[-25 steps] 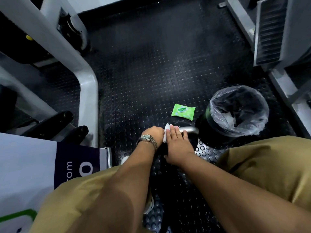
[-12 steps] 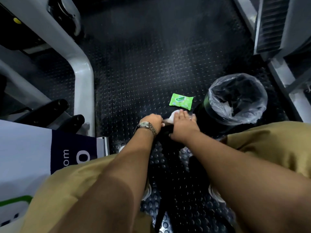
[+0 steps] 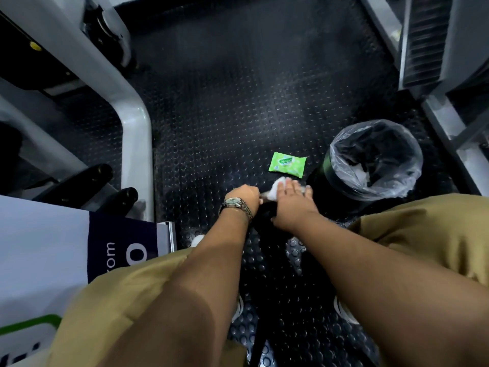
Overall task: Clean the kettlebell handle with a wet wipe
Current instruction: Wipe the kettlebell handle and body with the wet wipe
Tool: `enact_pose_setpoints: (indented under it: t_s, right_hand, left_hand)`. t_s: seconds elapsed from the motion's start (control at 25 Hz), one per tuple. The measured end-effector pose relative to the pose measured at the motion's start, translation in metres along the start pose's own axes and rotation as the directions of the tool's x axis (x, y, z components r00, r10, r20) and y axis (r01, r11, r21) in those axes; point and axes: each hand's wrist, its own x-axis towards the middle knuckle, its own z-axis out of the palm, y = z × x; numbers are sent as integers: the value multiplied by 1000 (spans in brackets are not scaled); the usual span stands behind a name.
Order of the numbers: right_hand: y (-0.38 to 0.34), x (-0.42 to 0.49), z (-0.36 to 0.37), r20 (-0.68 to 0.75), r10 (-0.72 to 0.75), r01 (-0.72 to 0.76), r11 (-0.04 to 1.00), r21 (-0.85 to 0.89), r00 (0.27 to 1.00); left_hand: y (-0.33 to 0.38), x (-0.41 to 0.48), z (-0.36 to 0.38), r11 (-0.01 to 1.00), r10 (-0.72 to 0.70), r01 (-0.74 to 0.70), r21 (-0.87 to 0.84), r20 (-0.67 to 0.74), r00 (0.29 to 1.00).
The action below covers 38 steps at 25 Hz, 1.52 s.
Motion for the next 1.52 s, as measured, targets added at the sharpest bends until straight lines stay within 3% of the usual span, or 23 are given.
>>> enact_pose_setpoints:
  t_s: [0.12,0.32,0.56,0.76,0.92,1.0,1.16,1.24,1.4,1.52]
  right_hand:
    - [12,4,-8,39,131,-133,990,44,991]
    - [-23,-10,16,-8,-155,154,984,-85,988]
    - [5,5,-4,6,68,-68,997,-42,998]
    - [-25,-5,15,-16,-166,164,983,-89,986]
    - [3,5,1,-15,46,-47,998,-32,999]
    - [-1,4,-2,-2,82,-82,997,-2,997]
    - [-31,-4,7,-42,-124,123,992,-21,991]
    - [-25,4,-2,-71,-120,117,992,-39,990]
    - [7,29,-35,71,6,-3,999,-49,997]
    - [-12,33,-35,114,-81,85,996,-33,990]
  left_hand:
    - [-1,1,1,1000,-4,4,-5,5,1000]
    - [3,-4,-4,1000,-26,26,0,-3,1000]
    - [-3,-1,2,999,-6,7,-31,16,1000]
    - [2,-7,-1,999,-22,22,-36,-11,1000]
    - [-1,-4,0,999,-7,7,-49,6,1000]
    - [-2,-3,1,999,-10,10,-51,16,1000]
    - [1,-7,1,999,-14,13,-31,-23,1000]
    - [0,-7,2,999,-21,21,-35,-15,1000]
    - [-1,-5,-1,997,-26,29,-73,39,999]
    - [-1,-5,-2,996,-30,33,-79,30,999]
